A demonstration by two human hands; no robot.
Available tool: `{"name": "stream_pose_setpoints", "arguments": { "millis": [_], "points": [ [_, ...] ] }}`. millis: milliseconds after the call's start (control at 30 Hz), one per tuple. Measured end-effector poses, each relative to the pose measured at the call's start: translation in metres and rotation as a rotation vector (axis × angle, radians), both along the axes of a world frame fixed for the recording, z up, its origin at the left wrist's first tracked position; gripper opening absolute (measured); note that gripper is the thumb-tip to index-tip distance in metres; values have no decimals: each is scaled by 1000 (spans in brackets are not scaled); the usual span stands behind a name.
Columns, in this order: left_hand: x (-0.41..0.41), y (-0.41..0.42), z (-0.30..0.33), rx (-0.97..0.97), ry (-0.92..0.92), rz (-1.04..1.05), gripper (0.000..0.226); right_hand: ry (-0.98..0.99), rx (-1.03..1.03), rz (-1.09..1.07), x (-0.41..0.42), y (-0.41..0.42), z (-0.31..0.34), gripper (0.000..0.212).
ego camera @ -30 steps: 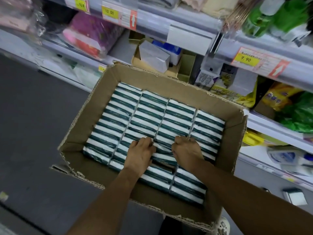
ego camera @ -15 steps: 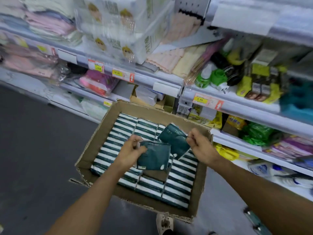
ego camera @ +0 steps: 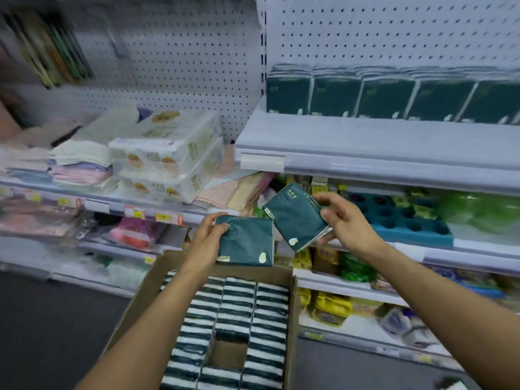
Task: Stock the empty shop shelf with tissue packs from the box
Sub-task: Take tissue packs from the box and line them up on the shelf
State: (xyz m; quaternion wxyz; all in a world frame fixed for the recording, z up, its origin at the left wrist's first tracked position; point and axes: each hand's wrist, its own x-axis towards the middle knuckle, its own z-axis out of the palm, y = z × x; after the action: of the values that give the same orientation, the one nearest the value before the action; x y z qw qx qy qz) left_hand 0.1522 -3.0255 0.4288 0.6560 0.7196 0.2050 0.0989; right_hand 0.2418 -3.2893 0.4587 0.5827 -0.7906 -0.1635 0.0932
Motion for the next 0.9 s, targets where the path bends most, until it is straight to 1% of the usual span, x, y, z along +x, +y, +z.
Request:
{"name": "stream_pose_setpoints", "arguments": {
  "millis": [200, 333, 433, 567, 633, 700, 800, 900],
  "points": [
    [26, -61, 63, 46, -159, -26, 19, -124, 51, -45, 7, -66, 62, 35],
    [44, -121, 99, 14, -244, -40, 20, -229, 57, -87, 19, -122, 105, 32],
    [58, -171, 121, 3, -272, -43, 19, -306, 21, -134, 36, -170, 131, 30],
    [84, -233, 141, 11, -295, -29, 16, -412, -77, -192, 69, -239, 158, 26],
    [98, -262, 148, 23, -308, -37, 18, -468, -151, -233, 86, -276, 168, 26],
    [111, -291, 155, 50, -329, -48, 20, -535, -279, -258, 101, -313, 176, 27],
    [129, -329, 160, 39, -354, -46, 17, -647, -560, -260, 120, -357, 180, 30],
    [143, -358, 161, 18, -353, -49, 20, -683, -825, -211, 135, -383, 165, 33]
  ]
}}
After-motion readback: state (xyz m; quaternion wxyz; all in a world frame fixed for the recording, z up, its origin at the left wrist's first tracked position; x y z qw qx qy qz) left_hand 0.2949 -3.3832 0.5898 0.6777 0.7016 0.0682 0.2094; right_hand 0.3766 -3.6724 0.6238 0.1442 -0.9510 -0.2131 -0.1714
